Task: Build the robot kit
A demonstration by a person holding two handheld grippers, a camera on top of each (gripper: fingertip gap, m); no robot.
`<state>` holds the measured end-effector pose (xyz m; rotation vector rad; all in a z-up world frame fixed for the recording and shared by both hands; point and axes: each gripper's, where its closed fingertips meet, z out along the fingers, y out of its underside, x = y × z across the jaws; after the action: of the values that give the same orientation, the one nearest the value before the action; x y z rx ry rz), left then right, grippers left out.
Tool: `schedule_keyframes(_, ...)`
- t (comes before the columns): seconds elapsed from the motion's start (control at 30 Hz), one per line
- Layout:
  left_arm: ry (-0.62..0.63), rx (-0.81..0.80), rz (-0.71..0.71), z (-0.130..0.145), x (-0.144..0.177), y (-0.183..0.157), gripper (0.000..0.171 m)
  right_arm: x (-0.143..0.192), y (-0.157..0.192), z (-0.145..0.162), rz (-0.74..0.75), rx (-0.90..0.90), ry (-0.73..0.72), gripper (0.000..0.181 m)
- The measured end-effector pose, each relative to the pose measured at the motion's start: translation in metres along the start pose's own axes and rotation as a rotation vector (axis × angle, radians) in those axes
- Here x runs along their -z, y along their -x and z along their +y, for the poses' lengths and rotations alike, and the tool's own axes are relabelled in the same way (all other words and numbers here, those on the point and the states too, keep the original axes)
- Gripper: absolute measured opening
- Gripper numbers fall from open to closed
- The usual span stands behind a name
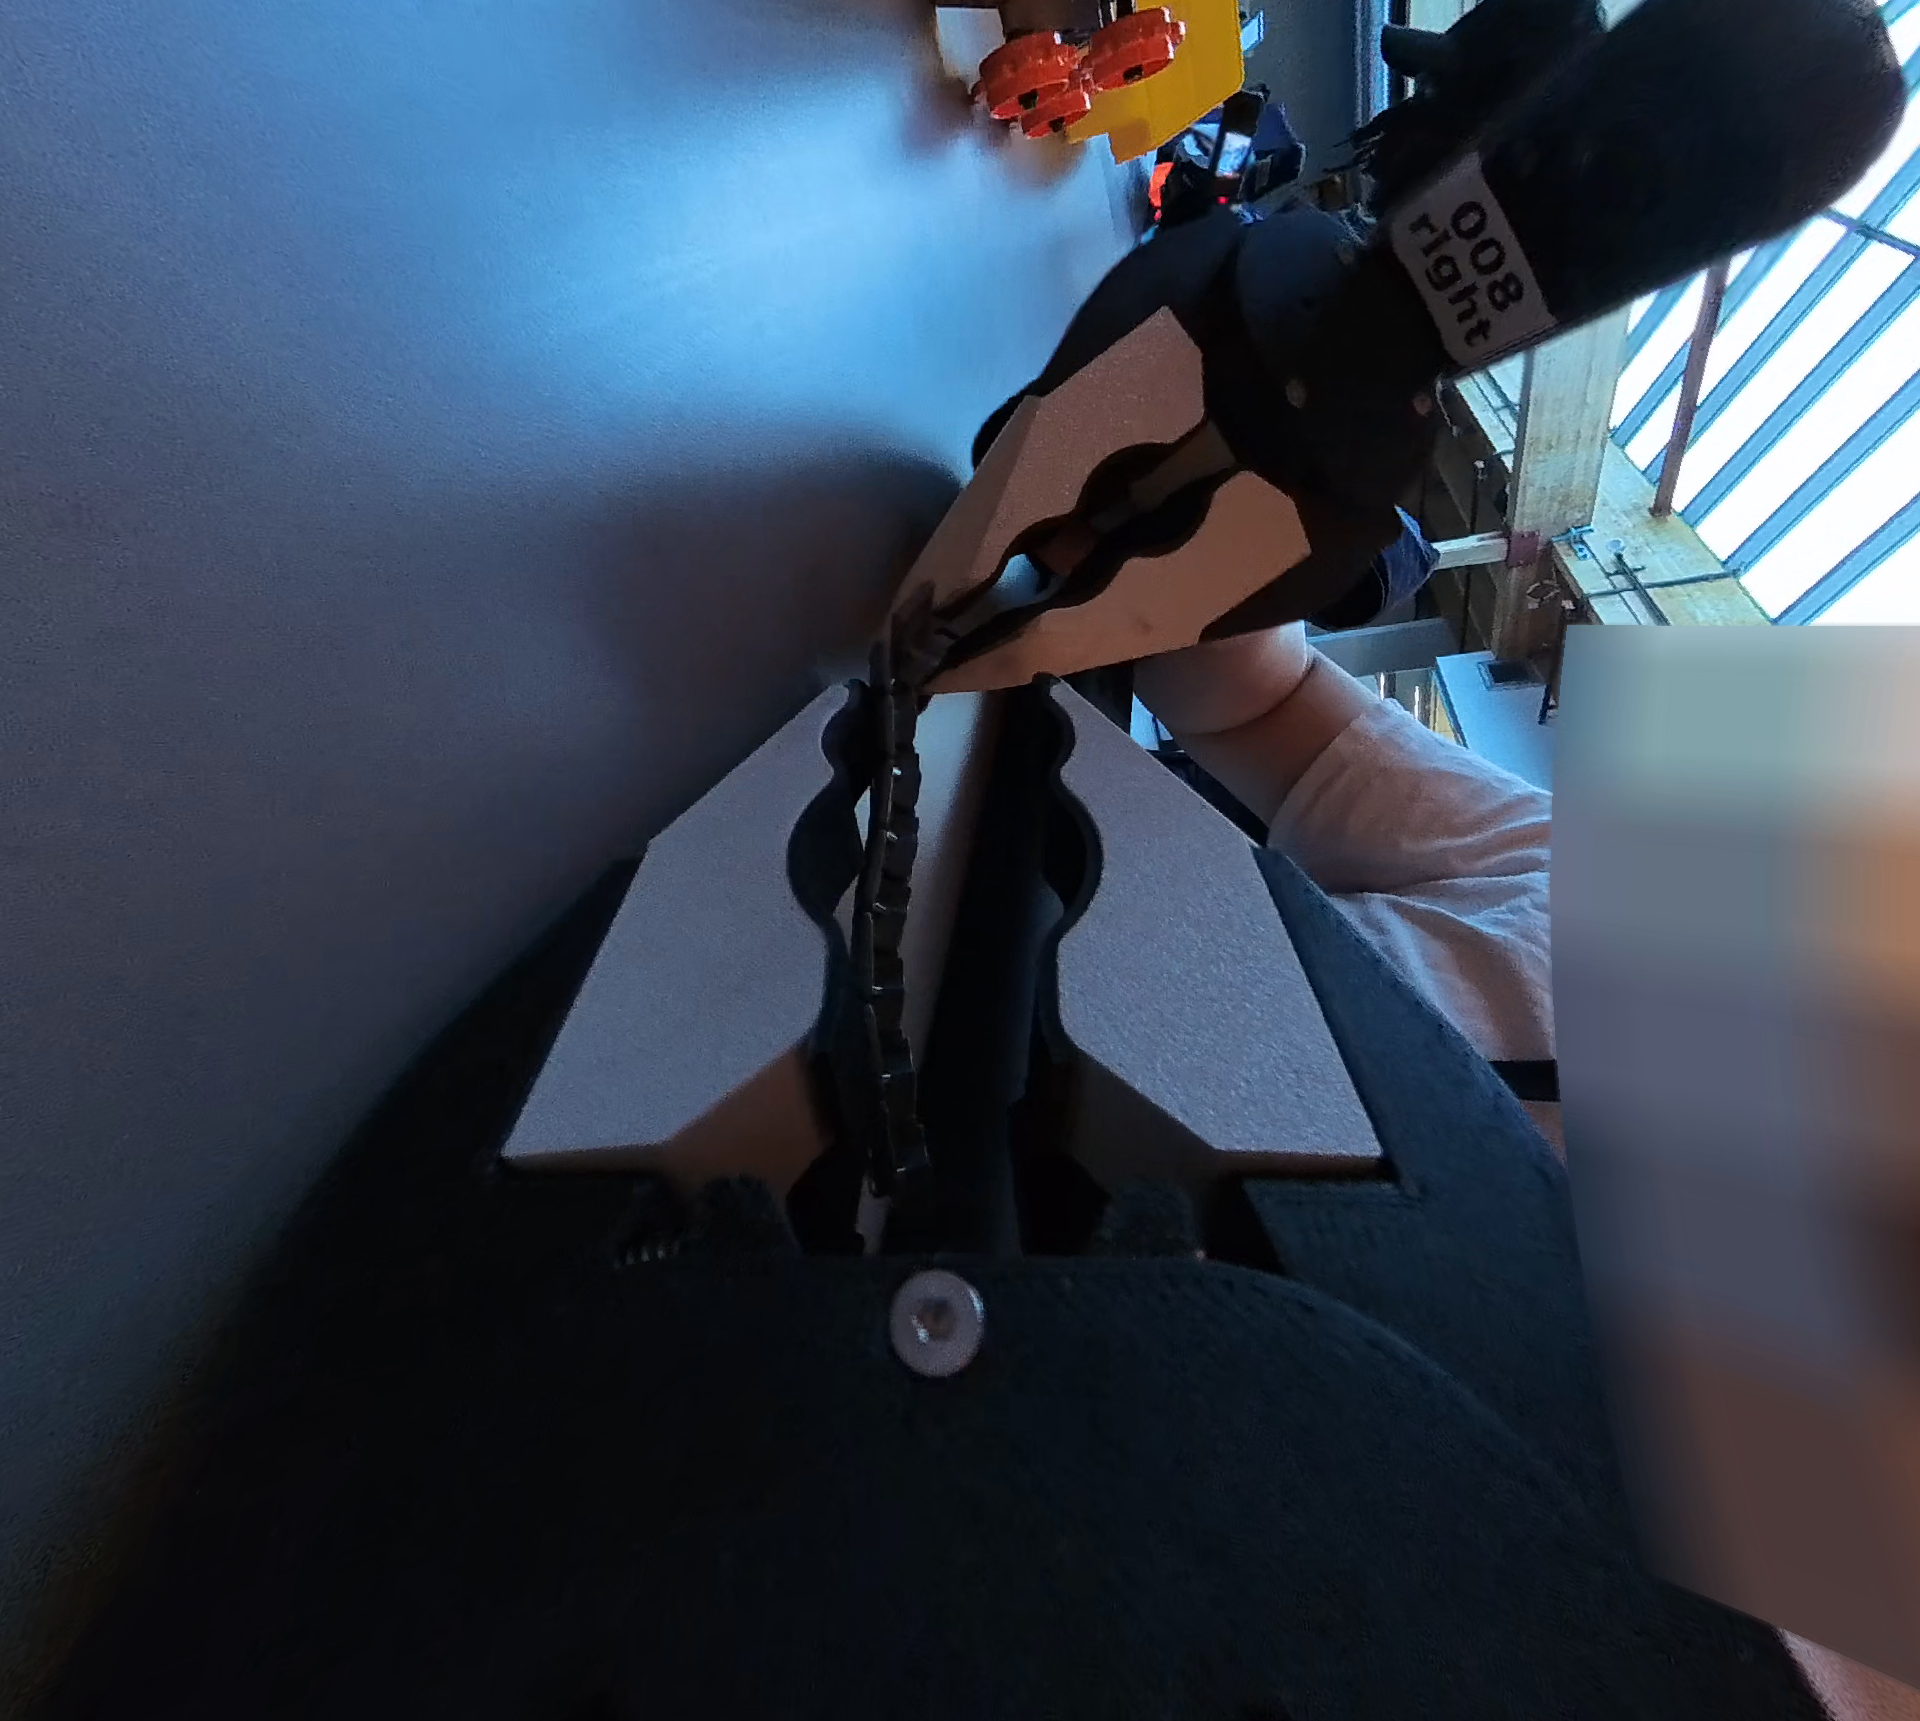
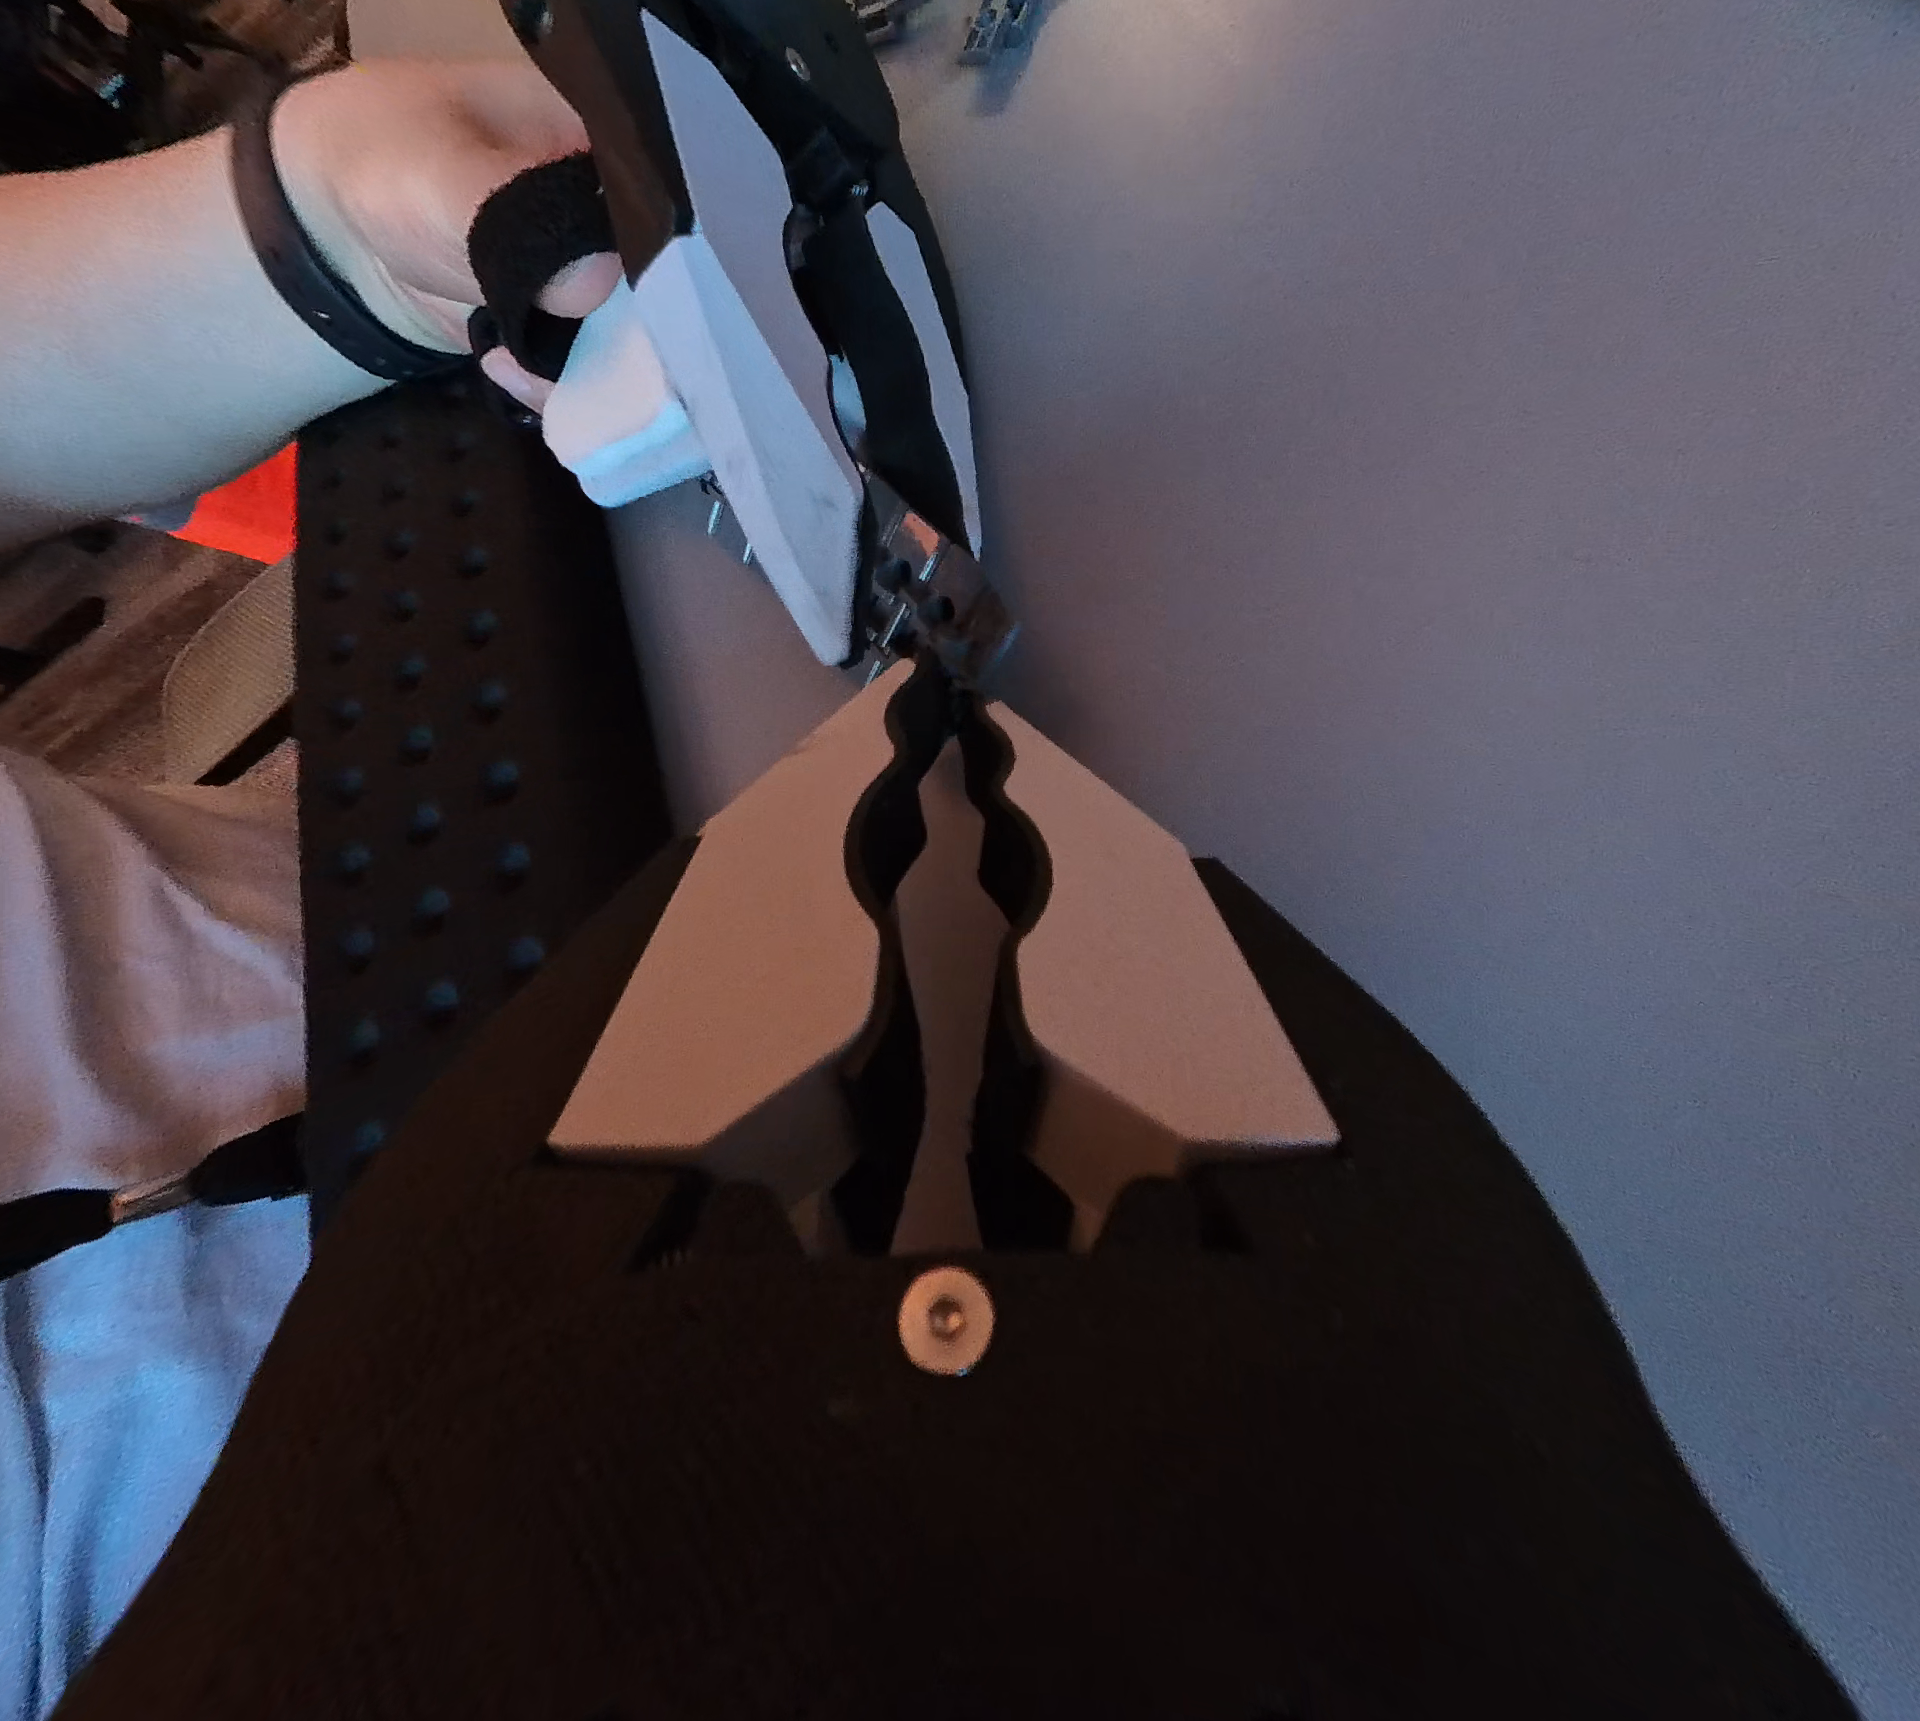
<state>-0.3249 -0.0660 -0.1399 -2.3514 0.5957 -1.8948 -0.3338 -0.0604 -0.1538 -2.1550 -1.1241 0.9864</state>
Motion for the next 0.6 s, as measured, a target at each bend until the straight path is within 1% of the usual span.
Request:
schedule_keyframes(0.2, -0.023, 0.008, -0.016, -0.003, 0.001, 0.003, 0.030, -0.001, -0.006, -0.003, 0.130, 0.081, 0.055, 0.003)
schedule_keyframes(0.3, -0.042, 0.012, -0.001, -0.006, 0.002, 0.001, 0.029, 0.000, -0.010, -0.005, 0.183, 0.119, 0.113, 0.003)
schedule_keyframes(0.33, -0.051, 0.023, 0.014, -0.008, 0.003, 0.000, 0.032, 0.000, -0.012, -0.006, 0.190, 0.130, 0.120, 0.003)
schedule_keyframes(0.4, -0.065, 0.033, 0.034, -0.011, 0.004, -0.001, 0.026, 0.002, -0.011, -0.010, 0.138, 0.081, 0.108, 0.003)
schedule_keyframes(0.43, -0.083, 0.042, 0.065, -0.014, 0.006, -0.004, 0.025, 0.004, -0.010, -0.014, 0.107, 0.052, 0.085, 0.002)
schedule_keyframes(0.5, -0.123, 0.073, 0.128, -0.021, 0.012, -0.008, 0.014, 0.009, -0.008, -0.025, 0.041, -0.002, 0.018, 0.002)
schedule_keyframes(0.53, -0.135, 0.078, 0.154, -0.024, 0.014, -0.011, 0.013, 0.011, -0.007, -0.029, 0.022, -0.023, -0.008, 0.002)
schedule_keyframes(0.6, -0.153, 0.029, 0.144, -0.027, 0.016, -0.012, 0.011, 0.014, -0.007, -0.034, -0.009, -0.041, -0.045, 0.003)
